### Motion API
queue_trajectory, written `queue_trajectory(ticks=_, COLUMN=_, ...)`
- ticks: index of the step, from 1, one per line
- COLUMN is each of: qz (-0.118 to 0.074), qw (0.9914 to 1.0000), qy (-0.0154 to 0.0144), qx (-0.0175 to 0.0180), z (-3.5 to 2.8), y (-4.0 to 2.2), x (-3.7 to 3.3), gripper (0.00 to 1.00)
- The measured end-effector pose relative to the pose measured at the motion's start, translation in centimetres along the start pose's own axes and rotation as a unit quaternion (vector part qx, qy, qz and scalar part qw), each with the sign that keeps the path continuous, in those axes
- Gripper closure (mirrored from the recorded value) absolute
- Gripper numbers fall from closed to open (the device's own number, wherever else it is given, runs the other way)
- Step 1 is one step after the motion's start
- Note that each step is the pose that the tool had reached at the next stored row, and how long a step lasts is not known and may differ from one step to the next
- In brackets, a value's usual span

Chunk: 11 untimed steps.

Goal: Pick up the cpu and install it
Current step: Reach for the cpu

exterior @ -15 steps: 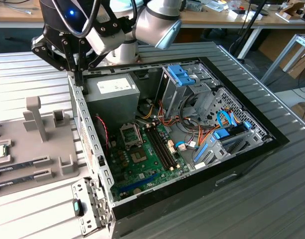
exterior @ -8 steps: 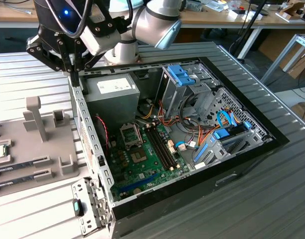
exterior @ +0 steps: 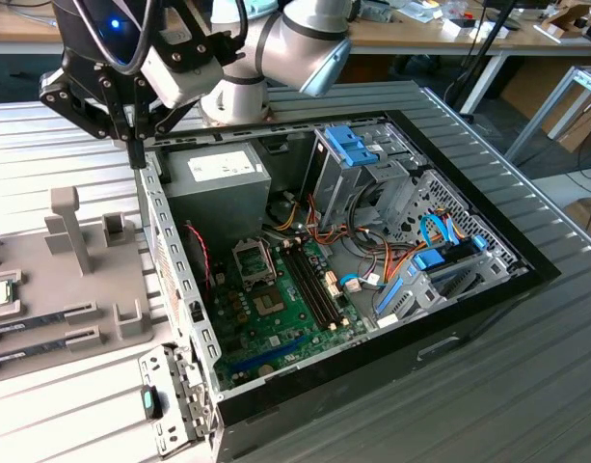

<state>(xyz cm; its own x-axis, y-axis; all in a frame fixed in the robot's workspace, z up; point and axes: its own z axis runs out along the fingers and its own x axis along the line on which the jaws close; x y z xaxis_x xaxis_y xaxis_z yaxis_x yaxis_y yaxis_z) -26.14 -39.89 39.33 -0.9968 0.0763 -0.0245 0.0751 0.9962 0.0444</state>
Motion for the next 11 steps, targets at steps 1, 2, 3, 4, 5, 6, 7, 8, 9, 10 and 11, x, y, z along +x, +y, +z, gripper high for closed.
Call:
queue_trajectory(ticks=1, qz=0.0, qw=1.0, qy=0.0, qx=0.0, z=-0.01, y=-0.01, x=0.09, gripper=0.89)
queue_trajectory(ticks=2, qz=0.0, qw=1.0, qy=0.0, qx=0.0, z=-0.01, y=-0.01, x=0.15, gripper=0.89)
queue_trajectory(ticks=3, qz=0.0, qw=1.0, qy=0.0, qx=0.0, z=-0.01, y=-0.02, x=0.23, gripper=0.89)
queue_trajectory(ticks=4, qz=0.0, qw=1.0, qy=0.0, qx=0.0, z=-0.01, y=-0.02, x=0.3, gripper=0.89)
queue_trajectory(ticks=5, qz=0.0, qw=1.0, qy=0.0, qx=0.0, z=-0.01, y=-0.03, x=0.38, gripper=0.89)
queue_trajectory(ticks=6, qz=0.0, qw=1.0, qy=0.0, qx=0.0, z=-0.02, y=-0.03, x=0.44, gripper=0.89)
queue_trajectory(ticks=7, qz=0.0, qw=1.0, qy=0.0, qx=0.0, z=-0.02, y=-0.04, x=0.52, gripper=0.89)
queue_trajectory(ticks=8, qz=0.0, qw=1.0, qy=0.0, qx=0.0, z=-0.02, y=-0.04, x=0.59, gripper=0.89)
queue_trajectory(ticks=9, qz=0.0, qw=1.0, qy=0.0, qx=0.0, z=-0.02, y=-0.05, x=0.67, gripper=0.89)
queue_trajectory(ticks=10, qz=0.0, qw=1.0, qy=0.0, qx=0.0, z=-0.02, y=-0.06, x=0.74, gripper=0.89)
queue_trajectory(ticks=11, qz=0.0, qw=1.0, qy=0.0, qx=0.0, z=-0.02, y=-0.06, x=0.79, gripper=0.89)
